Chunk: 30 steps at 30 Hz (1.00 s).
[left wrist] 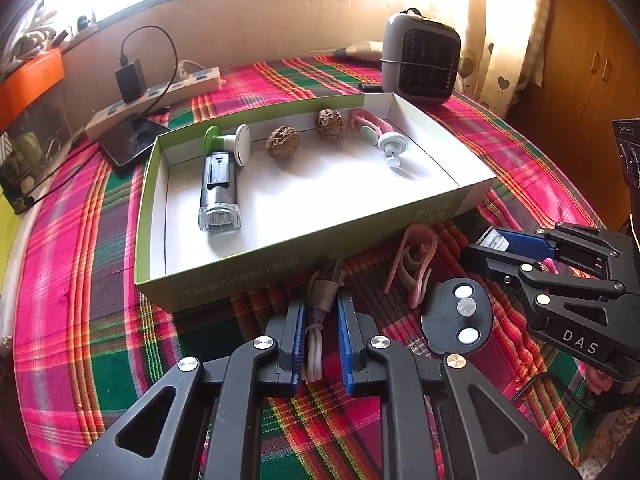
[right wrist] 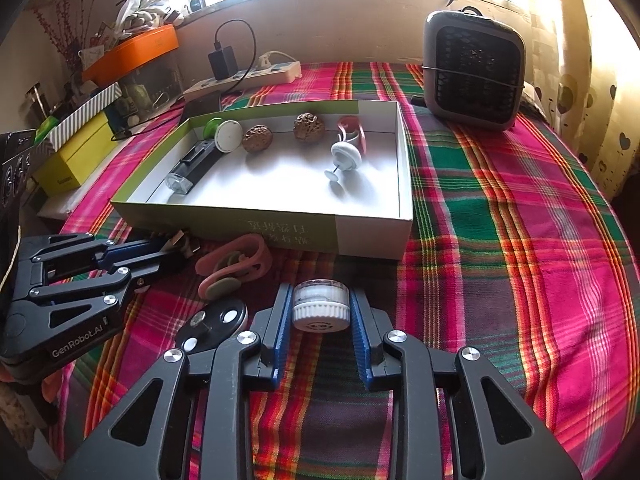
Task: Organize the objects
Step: 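Close the right tool on the white jar while the left tool closes on the white cable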
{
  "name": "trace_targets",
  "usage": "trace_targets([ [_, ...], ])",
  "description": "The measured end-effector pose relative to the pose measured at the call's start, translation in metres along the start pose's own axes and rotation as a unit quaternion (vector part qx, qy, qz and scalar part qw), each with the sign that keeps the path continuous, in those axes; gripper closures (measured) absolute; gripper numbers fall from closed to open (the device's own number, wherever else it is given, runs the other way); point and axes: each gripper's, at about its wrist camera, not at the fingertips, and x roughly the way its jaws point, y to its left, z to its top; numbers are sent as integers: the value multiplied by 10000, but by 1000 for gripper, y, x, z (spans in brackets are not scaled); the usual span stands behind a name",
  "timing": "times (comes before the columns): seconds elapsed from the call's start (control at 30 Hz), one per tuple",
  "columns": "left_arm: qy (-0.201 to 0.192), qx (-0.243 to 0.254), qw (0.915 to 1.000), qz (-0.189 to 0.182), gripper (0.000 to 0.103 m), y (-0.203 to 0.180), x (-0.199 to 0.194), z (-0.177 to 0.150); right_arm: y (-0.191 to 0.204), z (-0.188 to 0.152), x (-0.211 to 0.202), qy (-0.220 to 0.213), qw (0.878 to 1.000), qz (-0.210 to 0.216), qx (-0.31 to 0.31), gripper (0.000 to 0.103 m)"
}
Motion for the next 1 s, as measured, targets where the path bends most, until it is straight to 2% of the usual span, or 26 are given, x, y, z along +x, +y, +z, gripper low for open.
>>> trace_targets([
  [0.4, -10, -99, 9999, -9, 90, 2, -2, -2, -1, 0, -1, -7, 10000, -8, 8, 74],
  [0.6, -41, -128, 9999, -73, 90, -2, -6, -4, 1, 2, -7, -152, 9999, 58, -4, 74],
  [1.0, -225, -244, 9994, -116, 90, -4, -23, -2, 7, 5, -14, -246, 9996, 137, -67, 74],
])
